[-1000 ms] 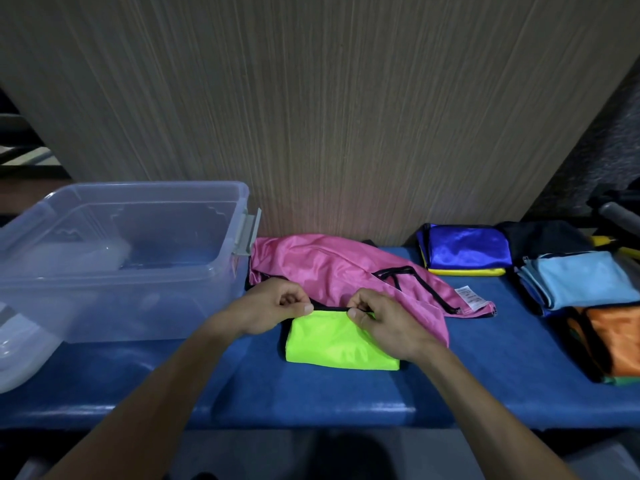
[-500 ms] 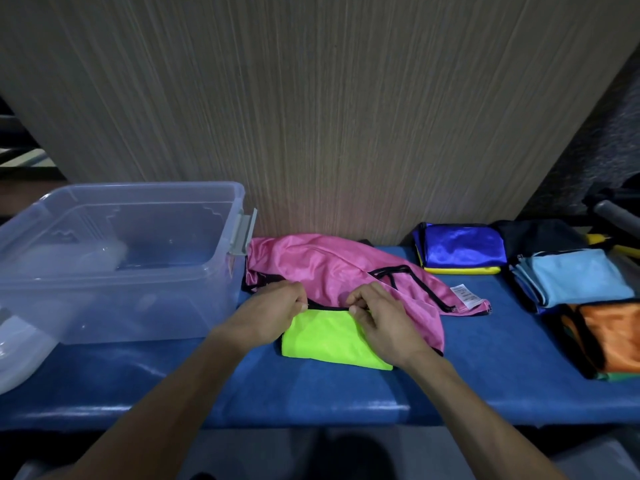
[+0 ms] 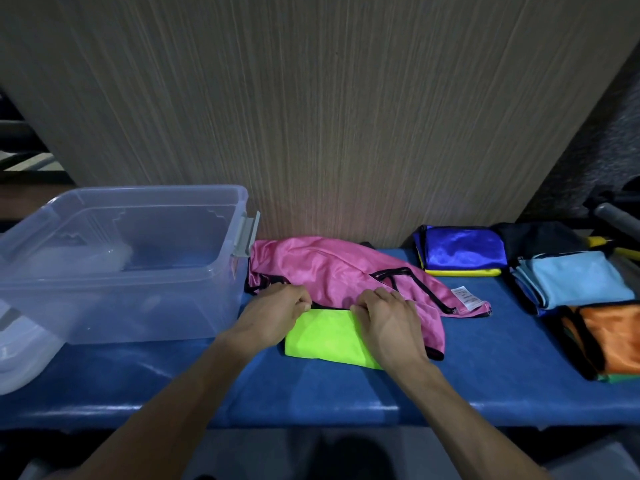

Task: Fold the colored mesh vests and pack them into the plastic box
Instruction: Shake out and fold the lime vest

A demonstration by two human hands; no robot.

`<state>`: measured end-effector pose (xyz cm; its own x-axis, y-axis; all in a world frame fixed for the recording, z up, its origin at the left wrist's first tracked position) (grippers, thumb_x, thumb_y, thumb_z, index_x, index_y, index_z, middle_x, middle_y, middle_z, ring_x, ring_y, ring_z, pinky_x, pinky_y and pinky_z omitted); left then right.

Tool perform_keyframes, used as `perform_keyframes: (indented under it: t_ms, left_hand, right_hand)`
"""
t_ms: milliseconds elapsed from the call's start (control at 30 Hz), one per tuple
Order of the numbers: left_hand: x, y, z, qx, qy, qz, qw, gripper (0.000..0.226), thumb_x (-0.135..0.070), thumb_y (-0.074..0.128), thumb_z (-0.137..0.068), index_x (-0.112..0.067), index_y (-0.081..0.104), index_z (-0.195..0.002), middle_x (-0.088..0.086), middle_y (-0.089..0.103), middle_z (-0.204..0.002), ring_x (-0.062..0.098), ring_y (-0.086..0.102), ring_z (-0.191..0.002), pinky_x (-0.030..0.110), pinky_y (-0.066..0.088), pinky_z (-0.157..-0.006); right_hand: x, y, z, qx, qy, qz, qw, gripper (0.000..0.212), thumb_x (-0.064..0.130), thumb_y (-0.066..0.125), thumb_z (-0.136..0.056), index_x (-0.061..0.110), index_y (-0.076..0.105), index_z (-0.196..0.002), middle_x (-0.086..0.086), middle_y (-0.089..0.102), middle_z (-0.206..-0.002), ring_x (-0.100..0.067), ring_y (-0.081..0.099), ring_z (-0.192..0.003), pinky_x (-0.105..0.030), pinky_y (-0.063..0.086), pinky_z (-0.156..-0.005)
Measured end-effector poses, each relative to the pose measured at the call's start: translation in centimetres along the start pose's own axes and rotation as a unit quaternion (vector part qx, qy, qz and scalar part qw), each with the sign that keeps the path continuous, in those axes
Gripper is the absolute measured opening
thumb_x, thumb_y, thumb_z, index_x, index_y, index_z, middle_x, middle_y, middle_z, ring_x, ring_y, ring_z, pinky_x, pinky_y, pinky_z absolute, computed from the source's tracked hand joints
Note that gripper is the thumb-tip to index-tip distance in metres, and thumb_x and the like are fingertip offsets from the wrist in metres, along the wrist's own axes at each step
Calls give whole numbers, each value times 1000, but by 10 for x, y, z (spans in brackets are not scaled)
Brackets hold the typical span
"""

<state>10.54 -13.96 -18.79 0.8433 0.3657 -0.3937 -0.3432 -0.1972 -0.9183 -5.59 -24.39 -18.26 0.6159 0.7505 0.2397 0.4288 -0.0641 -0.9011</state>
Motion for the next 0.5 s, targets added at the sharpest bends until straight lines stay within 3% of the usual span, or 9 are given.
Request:
perform_keyframes:
  t_ms: [233, 333, 400, 500]
  left_hand:
    - [-21, -16, 3, -80, 48, -46, 995, 12, -20, 58, -101, -23, 70, -103, -10, 58, -100, 13, 52, -100, 30, 46, -80]
    - [-59, -9, 17, -135, 158, -96, 973, 12, -17, 59, -97, -20, 70, -100, -7, 61, -102, 19, 53, -95, 40, 52, -82]
    - [-73, 13, 32, -90, 196, -84, 973, 30, -34, 43, -104, -23, 66, -120, -9, 62, -118, 17, 53, -107, 38, 48, -95]
    - [-61, 39, 43, -50, 170, -132, 975, 57, -48, 19, -107, -23, 43, -153, -5, 46, -155, 17, 41, -141, 40, 28, -122]
  right_hand:
    - [2, -1, -8, 22, -30, -6, 999, 22, 29, 58, -100, 11, 68, -91, -7, 71, -86, -32, 65, -84, -40, 45, -75]
    - [3, -2, -10, 41, -39, 11, 998, 25, 29, 52, -102, 11, 66, -91, -8, 70, -87, -33, 65, -82, -38, 35, -69]
    - [4, 0, -13, 58, -40, 12, 997, 27, 31, 48, -103, 11, 64, -93, -9, 70, -91, -33, 65, -86, -37, 31, -68]
    - [1, -2, -13, 72, -9, 11, 997, 31, 41, 48, -104, 14, 63, -96, -6, 71, -95, -32, 65, -90, -38, 37, -71]
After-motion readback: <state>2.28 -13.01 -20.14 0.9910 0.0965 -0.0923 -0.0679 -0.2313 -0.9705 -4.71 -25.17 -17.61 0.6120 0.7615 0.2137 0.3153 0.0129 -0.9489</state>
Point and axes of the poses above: each hand's wrist, its own z-axis away from the middle knuckle, its own y-axis out of the palm, x = y × z, the point moved 8 cm from there along -z, towards the middle knuckle
